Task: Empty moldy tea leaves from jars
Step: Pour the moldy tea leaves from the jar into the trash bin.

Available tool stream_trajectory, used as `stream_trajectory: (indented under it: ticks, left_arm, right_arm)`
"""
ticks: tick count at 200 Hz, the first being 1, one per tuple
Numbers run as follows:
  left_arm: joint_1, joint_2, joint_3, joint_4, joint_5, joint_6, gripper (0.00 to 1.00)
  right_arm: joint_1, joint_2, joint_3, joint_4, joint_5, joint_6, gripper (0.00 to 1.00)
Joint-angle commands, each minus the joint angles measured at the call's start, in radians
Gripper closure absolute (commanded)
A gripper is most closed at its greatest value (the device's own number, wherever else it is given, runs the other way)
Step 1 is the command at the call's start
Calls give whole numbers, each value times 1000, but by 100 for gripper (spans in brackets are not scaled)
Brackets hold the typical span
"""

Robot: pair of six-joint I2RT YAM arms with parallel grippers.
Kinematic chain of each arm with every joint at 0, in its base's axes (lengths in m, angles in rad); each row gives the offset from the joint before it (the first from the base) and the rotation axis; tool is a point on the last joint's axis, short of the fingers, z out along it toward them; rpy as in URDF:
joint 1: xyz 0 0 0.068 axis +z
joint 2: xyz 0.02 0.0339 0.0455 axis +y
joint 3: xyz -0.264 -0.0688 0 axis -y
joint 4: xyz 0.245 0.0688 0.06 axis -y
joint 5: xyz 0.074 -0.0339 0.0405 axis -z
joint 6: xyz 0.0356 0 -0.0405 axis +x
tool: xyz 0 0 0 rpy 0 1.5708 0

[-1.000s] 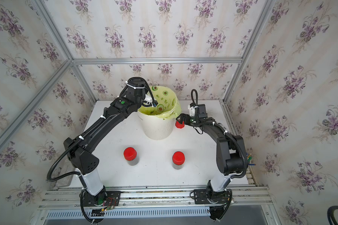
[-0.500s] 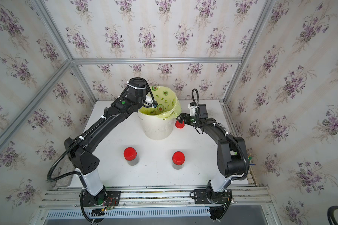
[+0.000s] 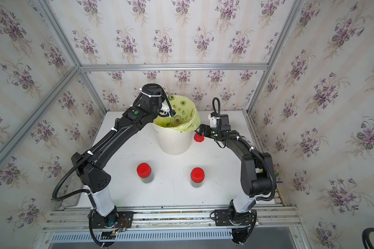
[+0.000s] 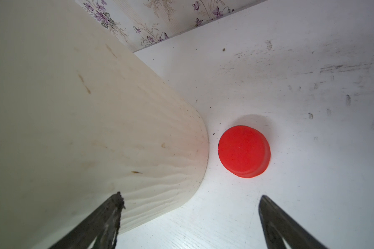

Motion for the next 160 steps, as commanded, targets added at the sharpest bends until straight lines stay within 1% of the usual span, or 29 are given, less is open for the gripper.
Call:
stream_trajectory:
  ticks: [1,18,53,89,119,146,160]
  left_arm:
    - [1,-6,-40,14,12,76,34]
    - [2,-4,-60,14,2,66,34]
    - [-10,12,22,13,2,71,34]
    - [-9,-7,-46,1,0,62,33]
    - [-13,3,43,-20,15,72,33]
    - [-5,-11,-35,-21,18,63,33]
    - [-3,-2,-38,-20,10,56,33]
  right_arm:
    - [0,-13,5,12,-5,10,4]
    - [1,-8,6,13,-11,10,4]
    - [0,-11,18,4,-11,5,4]
    - [0,-11,15,5,-12,7,4]
    - [1,-11,23,-6,-14,4,4]
    - [0,-17,16,10,-18,11,4]
    - [1,-12,17,9,-28,13,4]
